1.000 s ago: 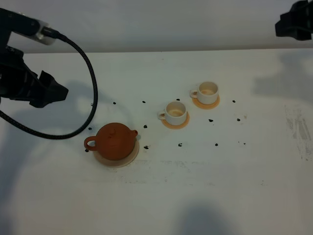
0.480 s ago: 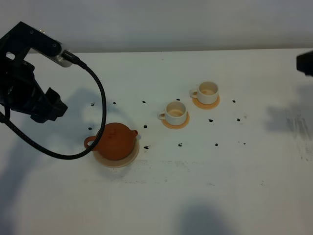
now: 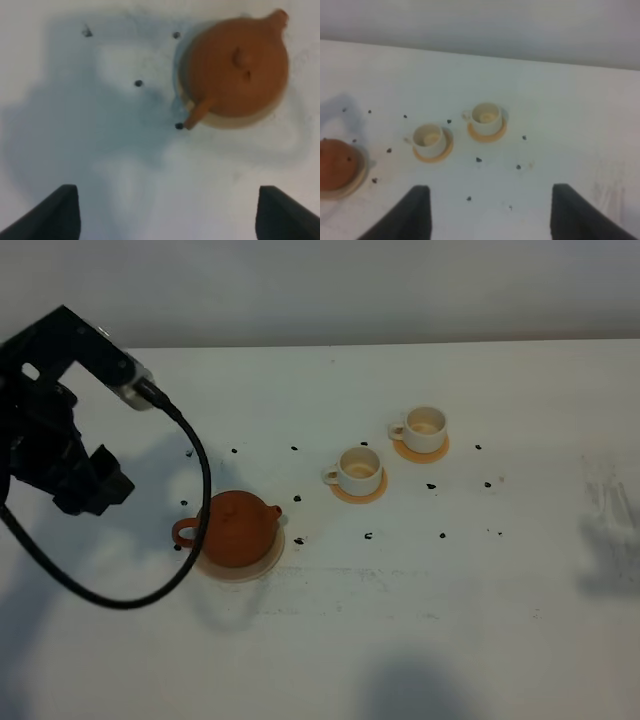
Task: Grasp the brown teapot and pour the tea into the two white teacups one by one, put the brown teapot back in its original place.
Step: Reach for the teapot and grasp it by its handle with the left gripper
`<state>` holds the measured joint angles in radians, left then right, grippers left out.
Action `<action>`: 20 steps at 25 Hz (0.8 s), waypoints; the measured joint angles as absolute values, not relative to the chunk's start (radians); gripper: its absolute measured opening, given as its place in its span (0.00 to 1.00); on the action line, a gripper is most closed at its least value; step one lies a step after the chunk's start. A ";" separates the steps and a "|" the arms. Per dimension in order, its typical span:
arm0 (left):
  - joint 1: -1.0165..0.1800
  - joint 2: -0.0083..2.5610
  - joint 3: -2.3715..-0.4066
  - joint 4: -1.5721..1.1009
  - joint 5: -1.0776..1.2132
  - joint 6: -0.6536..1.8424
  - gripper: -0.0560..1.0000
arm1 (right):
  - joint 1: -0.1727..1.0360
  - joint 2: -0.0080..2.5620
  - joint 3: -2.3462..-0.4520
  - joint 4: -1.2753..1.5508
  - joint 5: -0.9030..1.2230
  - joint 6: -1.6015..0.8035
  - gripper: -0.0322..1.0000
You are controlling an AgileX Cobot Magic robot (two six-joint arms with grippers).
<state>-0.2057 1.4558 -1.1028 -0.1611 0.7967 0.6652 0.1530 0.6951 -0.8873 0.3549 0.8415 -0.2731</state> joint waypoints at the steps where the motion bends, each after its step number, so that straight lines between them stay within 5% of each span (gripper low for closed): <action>1: -0.213 1.456 -1.103 -0.161 0.803 0.681 0.70 | 0.153 0.663 -0.878 0.337 0.851 -0.259 0.52; 20: -0.225 1.489 -1.103 -0.112 0.839 0.893 0.70 | 0.153 0.166 -0.632 0.156 1.067 -0.101 0.52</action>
